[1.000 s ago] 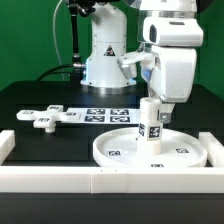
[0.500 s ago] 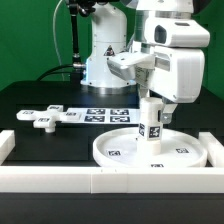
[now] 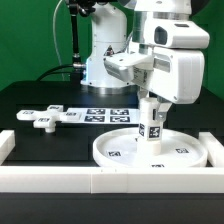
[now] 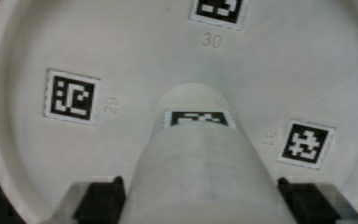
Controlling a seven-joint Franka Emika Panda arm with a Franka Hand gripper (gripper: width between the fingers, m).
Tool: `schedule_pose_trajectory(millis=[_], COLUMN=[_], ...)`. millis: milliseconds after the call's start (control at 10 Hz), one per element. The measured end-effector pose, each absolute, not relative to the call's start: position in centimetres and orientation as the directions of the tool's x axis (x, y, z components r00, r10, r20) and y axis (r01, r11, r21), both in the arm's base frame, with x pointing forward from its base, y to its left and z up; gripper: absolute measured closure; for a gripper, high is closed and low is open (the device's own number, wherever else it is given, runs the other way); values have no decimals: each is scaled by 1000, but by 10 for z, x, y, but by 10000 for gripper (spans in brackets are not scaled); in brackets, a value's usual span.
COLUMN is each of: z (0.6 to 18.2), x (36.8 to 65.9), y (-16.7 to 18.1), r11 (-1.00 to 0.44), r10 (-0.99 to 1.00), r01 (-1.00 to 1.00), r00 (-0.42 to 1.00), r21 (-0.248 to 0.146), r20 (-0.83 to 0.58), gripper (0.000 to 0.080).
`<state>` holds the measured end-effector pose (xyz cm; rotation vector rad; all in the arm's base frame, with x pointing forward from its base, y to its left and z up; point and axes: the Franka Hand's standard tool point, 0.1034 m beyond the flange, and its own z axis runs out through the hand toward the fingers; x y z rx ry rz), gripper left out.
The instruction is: Assemble round table
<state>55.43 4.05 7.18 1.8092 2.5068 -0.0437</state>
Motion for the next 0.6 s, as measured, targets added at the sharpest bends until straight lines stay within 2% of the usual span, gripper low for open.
schedule_pose_trajectory(millis=[200, 300, 600], z=[72, 72, 71], x=[554, 554, 553], y=[40, 41, 42], r11=[300, 240, -181], r10=[953, 970, 982], r01=[954, 971, 983], r00=[-299, -239, 182], r21=[7, 10, 28], r20=[-57, -55, -47], gripper=[393, 393, 392])
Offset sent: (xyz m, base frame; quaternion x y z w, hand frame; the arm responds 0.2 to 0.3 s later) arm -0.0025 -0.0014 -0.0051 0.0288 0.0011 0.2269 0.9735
